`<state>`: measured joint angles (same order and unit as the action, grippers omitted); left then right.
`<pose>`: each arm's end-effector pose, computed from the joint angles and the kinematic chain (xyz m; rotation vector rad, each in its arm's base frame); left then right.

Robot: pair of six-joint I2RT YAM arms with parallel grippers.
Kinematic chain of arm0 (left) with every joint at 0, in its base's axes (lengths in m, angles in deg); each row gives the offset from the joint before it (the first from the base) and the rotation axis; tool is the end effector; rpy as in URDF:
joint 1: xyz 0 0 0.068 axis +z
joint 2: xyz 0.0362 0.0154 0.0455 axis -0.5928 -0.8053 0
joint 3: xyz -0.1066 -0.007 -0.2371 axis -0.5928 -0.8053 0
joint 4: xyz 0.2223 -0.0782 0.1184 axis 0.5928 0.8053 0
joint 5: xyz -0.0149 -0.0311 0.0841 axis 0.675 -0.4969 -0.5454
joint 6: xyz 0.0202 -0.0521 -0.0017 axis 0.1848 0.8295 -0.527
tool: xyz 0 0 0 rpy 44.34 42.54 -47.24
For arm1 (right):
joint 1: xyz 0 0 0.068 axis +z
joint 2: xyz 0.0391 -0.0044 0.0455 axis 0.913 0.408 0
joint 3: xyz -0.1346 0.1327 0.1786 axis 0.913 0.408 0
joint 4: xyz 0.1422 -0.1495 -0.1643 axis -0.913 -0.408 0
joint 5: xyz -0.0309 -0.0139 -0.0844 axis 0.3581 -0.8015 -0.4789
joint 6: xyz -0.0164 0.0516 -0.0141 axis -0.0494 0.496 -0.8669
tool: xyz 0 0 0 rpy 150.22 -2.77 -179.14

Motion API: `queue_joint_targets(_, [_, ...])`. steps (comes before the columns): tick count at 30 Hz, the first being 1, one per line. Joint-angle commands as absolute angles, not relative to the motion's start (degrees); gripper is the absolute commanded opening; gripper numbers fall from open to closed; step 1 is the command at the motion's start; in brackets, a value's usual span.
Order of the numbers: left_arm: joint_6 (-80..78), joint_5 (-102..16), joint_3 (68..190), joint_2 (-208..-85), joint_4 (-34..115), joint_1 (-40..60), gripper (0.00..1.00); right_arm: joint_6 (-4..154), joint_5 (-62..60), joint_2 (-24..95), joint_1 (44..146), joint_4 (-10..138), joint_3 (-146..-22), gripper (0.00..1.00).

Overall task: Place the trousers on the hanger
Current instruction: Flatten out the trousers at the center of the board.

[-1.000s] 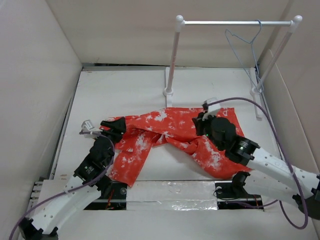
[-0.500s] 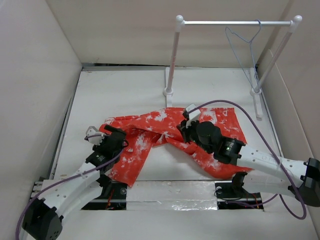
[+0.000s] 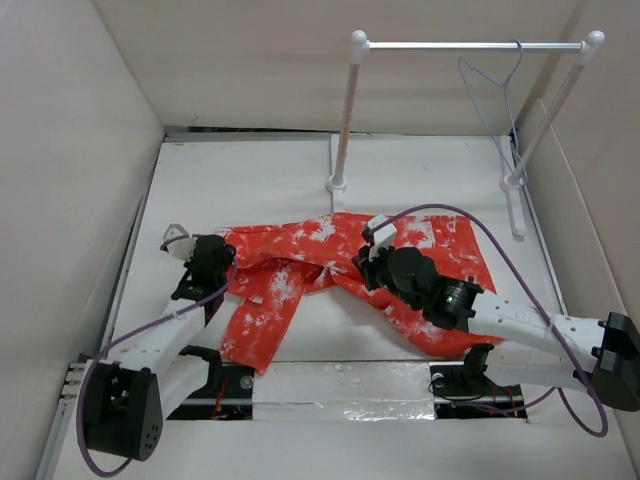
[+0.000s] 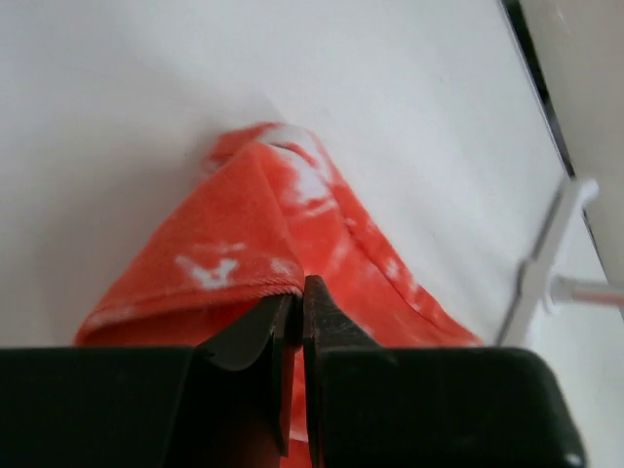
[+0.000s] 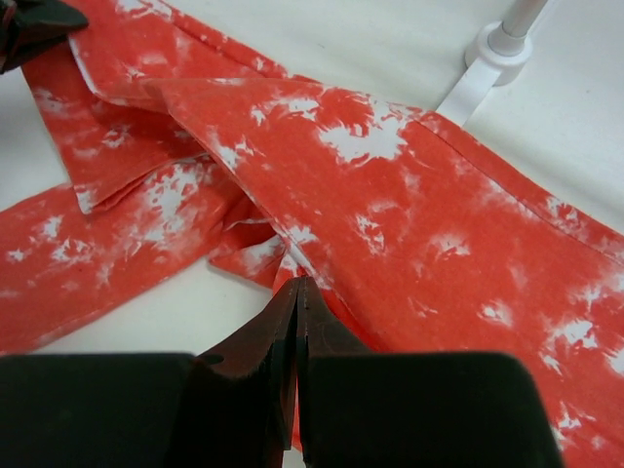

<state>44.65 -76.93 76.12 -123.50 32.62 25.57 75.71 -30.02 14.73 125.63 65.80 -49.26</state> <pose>0.2067 -0.0222 0.1843 -1.0304 1.6514 -0.3474 0.1395 0.2116 0.2714 -0.6028 1.7955 0.4598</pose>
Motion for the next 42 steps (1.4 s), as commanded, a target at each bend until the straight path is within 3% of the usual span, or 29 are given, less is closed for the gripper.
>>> queue_joint_targets(1, [37.7, -72.3, 83.8, -125.6, 25.9, 20.1, 0.00, 76.7, -30.1, 15.3, 126.0, 70.3, -48.7, 0.06])
queue_joint_targets(8, [27.1, -89.0, 102.6, -124.6, 30.7, -8.5, 0.00, 78.0, -34.1, 13.9, 126.0, 68.5, -48.8, 0.06])
queue_joint_targets(11, [24.9, -99.4, 106.1, -132.1, 31.8, -22.2, 0.00, 79.3, -37.0, 11.7, 126.0, 68.3, -48.1, 0.06])
queue_joint_targets(14, [28.2, -107.0, 106.2, -142.7, 35.4, -29.3, 0.00, 81.3, -40.1, 9.3, 126.0, 65.0, -48.5, 0.06])
queue_joint_targets(18, [38.2, -105.4, 104.4, -154.7, 37.3, -32.0, 0.02, 81.9, -43.1, 5.5, 126.0, 59.2, -48.1, 0.05])
queue_joint_targets(22, [37.8, -99.7, 102.7, -160.0, 31.5, -32.0, 0.28, 81.4, -44.8, 1.3, 126.0, 56.4, -47.9, 0.05])
queue_joint_targets(27, [35.0, -97.5, 106.4, -164.4, 30.2, -33.3, 0.44, 81.0, -44.1, -1.2, 126.0, 55.0, -49.2, 0.05])
queue_joint_targets(28, [34.7, -97.0, 106.4, -164.2, 29.6, -33.9, 0.52, 81.0, -44.0, -1.2, 126.0, 54.7, -49.4, 0.05])
queue_joint_targets(33, [37.0, -98.0, 102.0, -155.7, 28.6, -33.3, 0.68, 80.8, -43.7, -0.8, 126.0, 54.0, -50.0, 0.05])
queue_joint_targets(36, [40.4, -98.1, 97.8, -147.5, 29.3, -30.8, 0.67, 80.5, -43.2, -1.2, 126.0, 54.6, -49.6, 0.05])
queue_joint_targets(42, [47.2, -89.0, 84.0, -131.1, 25.7, -18.9, 0.44, 80.1, -41.9, 0.4, 126.0, 56.0, -49.1, 0.05])
